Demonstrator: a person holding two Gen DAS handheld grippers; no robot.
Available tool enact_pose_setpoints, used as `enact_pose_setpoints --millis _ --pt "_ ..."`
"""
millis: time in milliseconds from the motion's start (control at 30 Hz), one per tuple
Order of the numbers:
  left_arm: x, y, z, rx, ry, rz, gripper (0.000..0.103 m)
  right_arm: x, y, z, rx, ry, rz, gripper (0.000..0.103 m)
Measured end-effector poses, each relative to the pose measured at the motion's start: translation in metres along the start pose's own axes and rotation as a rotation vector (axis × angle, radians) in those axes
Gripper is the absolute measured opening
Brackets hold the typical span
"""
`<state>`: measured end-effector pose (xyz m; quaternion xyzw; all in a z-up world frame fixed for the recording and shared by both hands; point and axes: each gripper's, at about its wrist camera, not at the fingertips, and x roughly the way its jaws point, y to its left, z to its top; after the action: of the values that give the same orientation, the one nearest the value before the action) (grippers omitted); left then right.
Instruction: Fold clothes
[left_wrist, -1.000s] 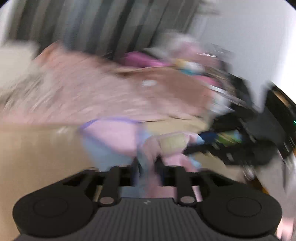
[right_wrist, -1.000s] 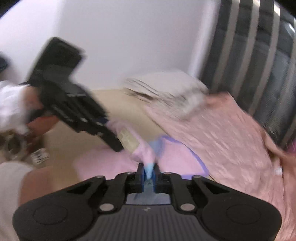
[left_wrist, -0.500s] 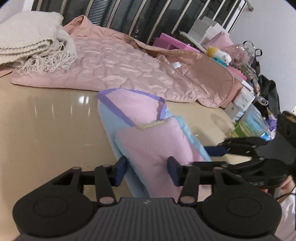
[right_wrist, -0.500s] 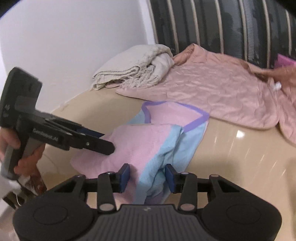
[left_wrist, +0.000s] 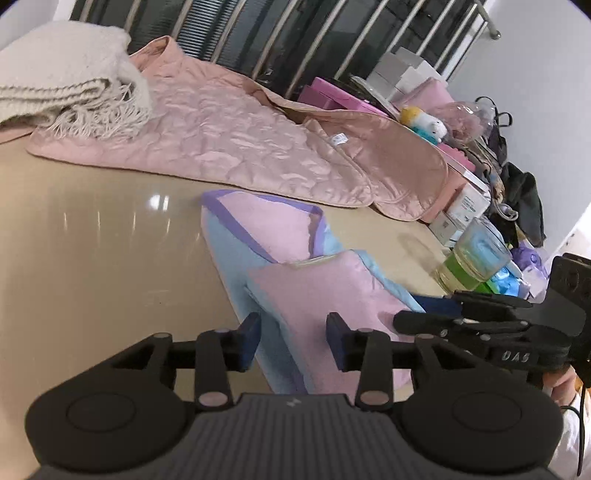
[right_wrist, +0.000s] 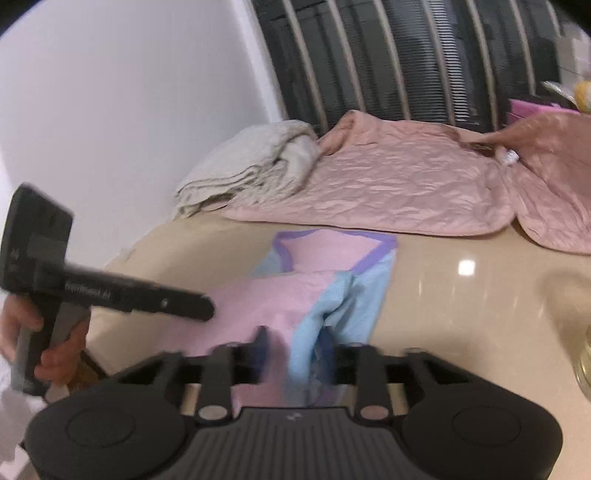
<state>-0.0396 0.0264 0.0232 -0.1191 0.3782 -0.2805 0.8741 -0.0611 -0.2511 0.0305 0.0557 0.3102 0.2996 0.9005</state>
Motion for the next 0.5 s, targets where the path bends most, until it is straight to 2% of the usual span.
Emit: enact_pose_setpoints --millis 133,367,400,433,467,500 --pt "0.003 0.000 0.013 -0.005 -0.060 -0.022 0.049 0.008 -0.013 0.011 0.032 -0.034 -0.002 0.041" --pt "0.036 0.018 0.031 -0.050 -0.019 0.015 0.049 0.048 -0.035 0.030 0.076 -0.003 -0.019 0.041" --pt "0.041 0.019 0.032 -0.052 -0.003 0.002 0.046 0.052 -0.038 0.030 0.087 0.003 -0.006 0.039" --pt "0.044 0.021 0.033 -0.050 0.009 -0.009 0.032 0.055 -0.042 0.031 0.097 0.010 0.007 0.039" --pt "0.045 0.020 0.032 -0.043 0.012 -0.015 0.025 0.059 -0.043 0.031 0.103 0.024 0.019 0.029" --pt "0.046 0.020 0.031 -0.035 0.016 -0.022 0.018 0.062 -0.043 0.030 0.100 0.037 0.032 0.014"
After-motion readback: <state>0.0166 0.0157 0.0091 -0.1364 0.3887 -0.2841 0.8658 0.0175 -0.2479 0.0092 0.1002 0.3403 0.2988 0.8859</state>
